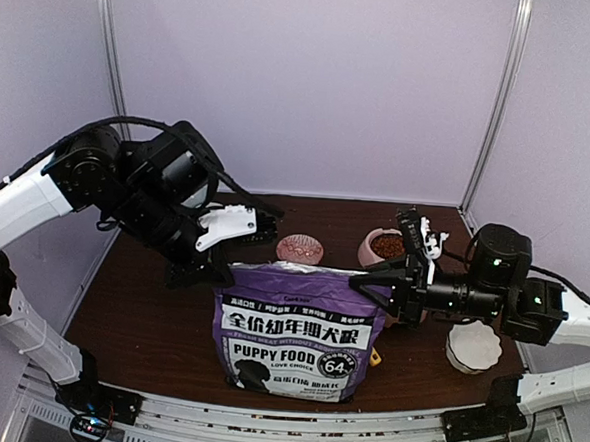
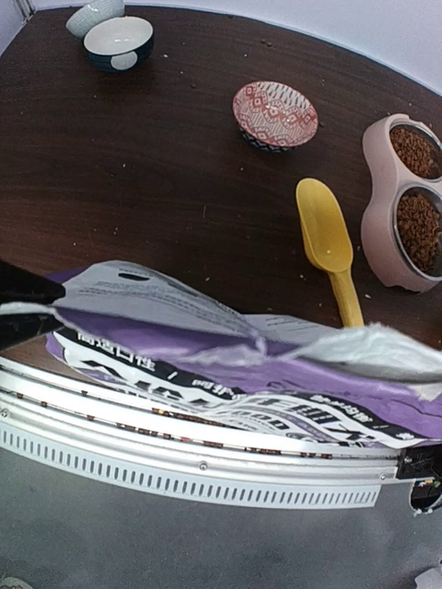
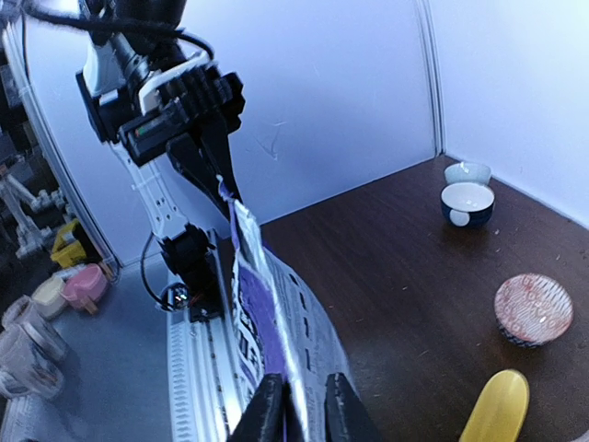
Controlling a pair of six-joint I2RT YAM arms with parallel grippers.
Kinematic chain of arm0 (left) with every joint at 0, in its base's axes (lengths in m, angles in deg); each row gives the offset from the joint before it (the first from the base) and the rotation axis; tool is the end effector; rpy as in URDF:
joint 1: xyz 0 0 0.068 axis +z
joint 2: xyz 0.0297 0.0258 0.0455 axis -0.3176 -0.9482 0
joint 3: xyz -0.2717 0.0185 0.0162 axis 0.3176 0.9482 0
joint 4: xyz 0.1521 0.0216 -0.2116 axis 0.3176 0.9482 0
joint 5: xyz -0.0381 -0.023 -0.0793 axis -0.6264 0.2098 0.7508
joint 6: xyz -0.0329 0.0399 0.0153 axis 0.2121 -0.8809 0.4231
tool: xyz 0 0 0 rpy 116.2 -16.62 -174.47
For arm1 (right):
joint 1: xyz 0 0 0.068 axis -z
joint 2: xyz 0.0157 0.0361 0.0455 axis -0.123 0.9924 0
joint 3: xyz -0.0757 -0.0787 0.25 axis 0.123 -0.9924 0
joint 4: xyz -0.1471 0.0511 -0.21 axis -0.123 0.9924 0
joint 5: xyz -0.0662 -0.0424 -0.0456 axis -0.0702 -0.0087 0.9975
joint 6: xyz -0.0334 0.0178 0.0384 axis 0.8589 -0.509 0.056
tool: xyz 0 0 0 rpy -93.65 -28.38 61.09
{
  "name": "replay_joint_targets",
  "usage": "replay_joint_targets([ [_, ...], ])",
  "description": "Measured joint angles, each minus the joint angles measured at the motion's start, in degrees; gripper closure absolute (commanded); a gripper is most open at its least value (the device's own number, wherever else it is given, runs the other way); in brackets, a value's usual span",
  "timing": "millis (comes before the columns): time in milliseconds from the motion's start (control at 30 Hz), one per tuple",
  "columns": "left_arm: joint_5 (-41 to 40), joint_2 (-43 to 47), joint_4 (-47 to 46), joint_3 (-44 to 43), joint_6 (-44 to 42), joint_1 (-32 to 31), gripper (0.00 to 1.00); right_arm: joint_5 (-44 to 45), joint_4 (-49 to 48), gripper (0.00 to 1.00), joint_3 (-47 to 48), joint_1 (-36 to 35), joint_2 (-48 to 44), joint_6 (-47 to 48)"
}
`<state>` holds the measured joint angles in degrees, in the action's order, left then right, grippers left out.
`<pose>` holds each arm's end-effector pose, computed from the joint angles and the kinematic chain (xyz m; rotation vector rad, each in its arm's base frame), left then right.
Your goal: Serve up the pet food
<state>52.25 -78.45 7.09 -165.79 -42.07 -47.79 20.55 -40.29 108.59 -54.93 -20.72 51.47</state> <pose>0.1026 -0.2370 0.4089 1.5492 2.1555 -0.4269 0.0896 0.1908 0.3303 -0.9808 1.5474 1.2017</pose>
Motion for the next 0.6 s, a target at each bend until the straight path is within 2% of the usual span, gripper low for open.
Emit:
replay_joint_targets([
  [133, 3.3, -1.46, 0.35, -1.68, -0.13, 0.33, 1.0, 0.17, 5.97, 0.46, 5.27, 0.0, 1.09, 0.66],
  [167, 4.28, -1.79, 0.26, -1.86, -0.15, 0.35, 1.0, 0.24, 7.98, 0.36, 7.06, 0.0, 1.53, 0.81],
  [267, 6.64, -2.62, -0.28, -2.25, -0.13, 0.35, 0.98, 0.48, 13.03, 0.18, 11.98, 0.0, 2.62, 0.96],
  [367, 7.32, -3.02, -1.38, -2.27, -0.15, 0.35, 0.9, 1.29, 17.86, 0.1, 16.55, 0.0, 3.87, 0.33],
  [500, 7.13, -2.23, -6.88, -0.79, -0.22, 0.35, 0.58, 2.84, 23.17, 0.0, 21.29, 0.0, 5.79, -0.42],
  [600, 5.97, -0.15, -11.1, 1.73, 0.28, 0.37, 0.37, 3.91, 25.92, 0.0, 22.58, 0.07, 6.67, -0.68],
])
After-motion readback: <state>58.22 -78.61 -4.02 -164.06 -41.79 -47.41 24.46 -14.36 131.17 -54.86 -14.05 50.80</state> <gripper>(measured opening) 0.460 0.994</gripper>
